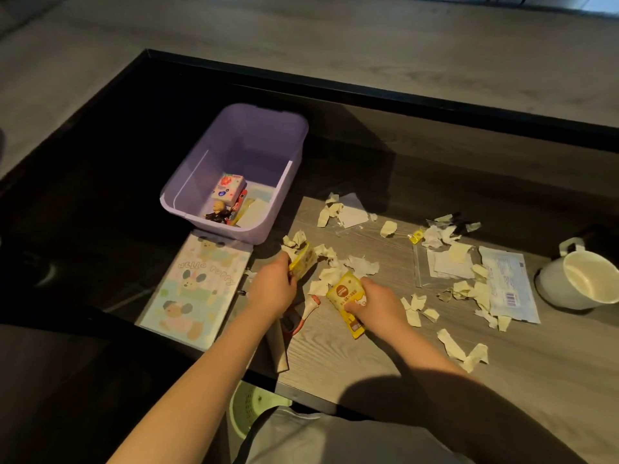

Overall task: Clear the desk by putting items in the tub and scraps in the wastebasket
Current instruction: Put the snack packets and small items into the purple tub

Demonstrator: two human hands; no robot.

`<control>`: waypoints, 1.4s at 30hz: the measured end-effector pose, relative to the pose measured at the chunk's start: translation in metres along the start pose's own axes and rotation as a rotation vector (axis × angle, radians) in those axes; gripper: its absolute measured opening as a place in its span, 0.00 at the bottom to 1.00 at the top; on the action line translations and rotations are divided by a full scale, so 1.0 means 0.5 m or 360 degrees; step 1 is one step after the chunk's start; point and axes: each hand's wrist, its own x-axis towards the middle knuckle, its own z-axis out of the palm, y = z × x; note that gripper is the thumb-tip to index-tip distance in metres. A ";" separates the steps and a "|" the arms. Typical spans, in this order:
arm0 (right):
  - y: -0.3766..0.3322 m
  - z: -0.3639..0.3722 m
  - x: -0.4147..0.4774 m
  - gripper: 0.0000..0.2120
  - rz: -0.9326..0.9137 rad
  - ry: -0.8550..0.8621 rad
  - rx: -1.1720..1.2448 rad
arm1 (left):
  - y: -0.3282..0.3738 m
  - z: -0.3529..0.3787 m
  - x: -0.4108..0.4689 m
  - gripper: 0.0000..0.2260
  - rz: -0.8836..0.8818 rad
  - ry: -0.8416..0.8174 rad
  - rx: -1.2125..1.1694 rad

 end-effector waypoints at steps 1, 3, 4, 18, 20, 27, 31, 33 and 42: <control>0.000 -0.006 0.001 0.14 -0.0013 0.0032 0.0039 | 0.002 -0.008 -0.001 0.11 0.0038 0.0021 0.0035; -0.002 -0.018 0.004 0.14 -0.0022 0.0096 0.0124 | 0.007 -0.028 -0.002 0.10 0.0100 0.0039 0.0077; -0.005 -0.025 0.005 0.14 -0.0019 0.0135 0.0189 | 0.009 -0.037 -0.002 0.09 0.0120 0.0050 0.0067; -0.176 -0.135 0.035 0.08 -0.0346 0.0457 0.0945 | 0.015 -0.195 0.027 0.10 0.0286 0.0480 -0.1004; -0.208 -0.140 0.055 0.08 -0.0385 0.0475 0.0956 | 0.003 -0.219 0.049 0.10 0.0232 0.0505 -0.1083; -0.286 -0.145 0.126 0.20 -0.0476 0.0459 0.0837 | -0.067 -0.260 0.171 0.07 -0.0097 0.0461 -0.0848; -0.302 -0.149 0.153 0.15 -0.0402 0.0466 0.0892 | -0.100 -0.246 0.243 0.13 -0.0262 0.0153 -0.0628; -0.301 -0.147 0.162 0.10 -0.0361 0.0488 0.0899 | -0.111 -0.237 0.272 0.15 -0.0307 -0.0032 -0.0507; -0.216 -0.101 0.144 0.10 -0.0062 0.0455 0.0902 | -0.113 -0.184 0.315 0.13 -0.0288 -0.0548 -0.0055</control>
